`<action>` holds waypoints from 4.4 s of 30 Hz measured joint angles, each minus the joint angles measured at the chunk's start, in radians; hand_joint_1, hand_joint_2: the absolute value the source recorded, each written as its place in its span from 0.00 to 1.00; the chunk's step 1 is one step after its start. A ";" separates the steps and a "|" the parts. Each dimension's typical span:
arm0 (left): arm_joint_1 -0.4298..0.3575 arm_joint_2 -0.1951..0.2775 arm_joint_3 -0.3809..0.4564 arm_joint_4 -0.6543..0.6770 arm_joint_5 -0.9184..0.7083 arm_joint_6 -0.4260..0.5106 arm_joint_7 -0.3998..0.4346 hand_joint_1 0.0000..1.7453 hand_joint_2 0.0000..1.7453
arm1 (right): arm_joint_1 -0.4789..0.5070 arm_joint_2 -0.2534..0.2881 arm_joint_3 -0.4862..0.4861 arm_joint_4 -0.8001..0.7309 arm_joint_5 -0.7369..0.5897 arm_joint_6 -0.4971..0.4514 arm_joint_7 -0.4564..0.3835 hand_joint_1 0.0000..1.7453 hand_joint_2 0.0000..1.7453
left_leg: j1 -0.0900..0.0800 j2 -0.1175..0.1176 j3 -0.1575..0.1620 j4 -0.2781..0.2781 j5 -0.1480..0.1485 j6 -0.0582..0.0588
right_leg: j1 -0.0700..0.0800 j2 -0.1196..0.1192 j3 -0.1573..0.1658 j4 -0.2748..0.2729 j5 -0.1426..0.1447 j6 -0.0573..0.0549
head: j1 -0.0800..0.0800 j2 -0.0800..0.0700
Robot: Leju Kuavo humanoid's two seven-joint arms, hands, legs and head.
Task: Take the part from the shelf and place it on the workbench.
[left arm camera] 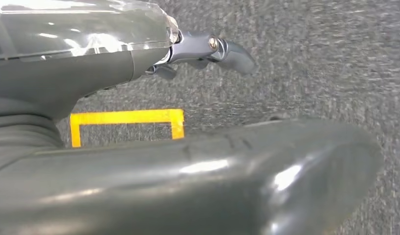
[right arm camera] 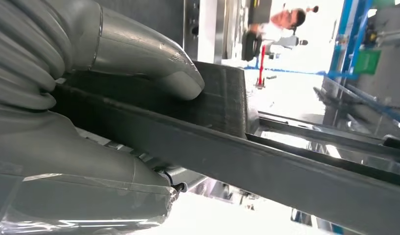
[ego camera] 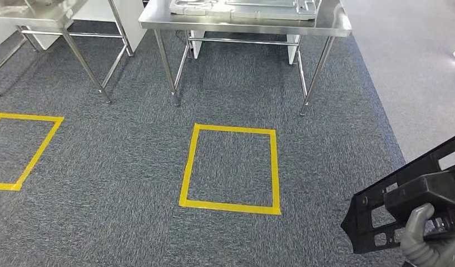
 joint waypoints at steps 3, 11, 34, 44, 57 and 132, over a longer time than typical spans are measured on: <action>0.008 0.001 0.000 0.000 -0.001 0.000 0.002 0.00 0.00 | -0.010 -0.021 0.022 0.004 0.010 -0.030 0.001 1.00 1.00 | 0.002 -0.028 -0.124 0.190 -0.047 -0.002 | 0.004 0.022 0.021 0.000 -0.020 -0.011 | 0.000 0.000; 0.008 0.004 0.005 0.000 0.012 0.003 0.018 0.00 0.00 | -0.081 -0.098 0.096 0.019 0.056 -0.098 0.014 1.00 1.00 | -0.012 -0.030 -0.054 -0.073 0.116 0.033 | 0.006 0.055 0.094 0.003 -0.075 0.022 | 0.000 0.000; 0.010 -0.006 0.025 0.000 0.024 0.005 0.028 0.00 0.00 | -0.185 -0.181 0.163 0.092 0.083 -0.130 0.043 1.00 1.00 | 0.006 -0.038 -0.085 0.190 -0.111 -0.003 | 0.000 0.040 0.003 0.023 -0.020 -0.005 | -0.001 0.000; 0.013 -0.004 0.042 0.001 0.042 0.002 0.041 0.00 0.00 | -0.326 -0.254 0.200 0.165 0.071 -0.106 0.089 1.00 1.00 | -0.030 -0.043 -0.096 -0.046 0.131 0.071 | 0.017 0.057 0.105 0.098 -0.092 0.023 | -0.001 0.000; 0.014 -0.041 0.099 0.001 0.090 0.043 0.061 0.00 0.00 | -0.586 -0.326 0.322 0.346 0.101 -0.023 0.176 1.00 1.00 | -0.001 -0.048 0.147 -0.098 -0.021 0.027 | -0.016 0.021 -0.126 0.057 0.079 0.054 | 0.000 0.000; 0.014 -0.121 0.193 -0.003 0.137 0.041 0.057 0.00 0.00 | -0.869 -0.312 0.585 0.437 0.269 0.062 0.379 1.00 1.00 | 0.017 -0.037 -0.106 -0.086 0.193 -0.022 | 0.007 0.055 0.021 -0.002 -0.002 0.007 | 0.003 0.000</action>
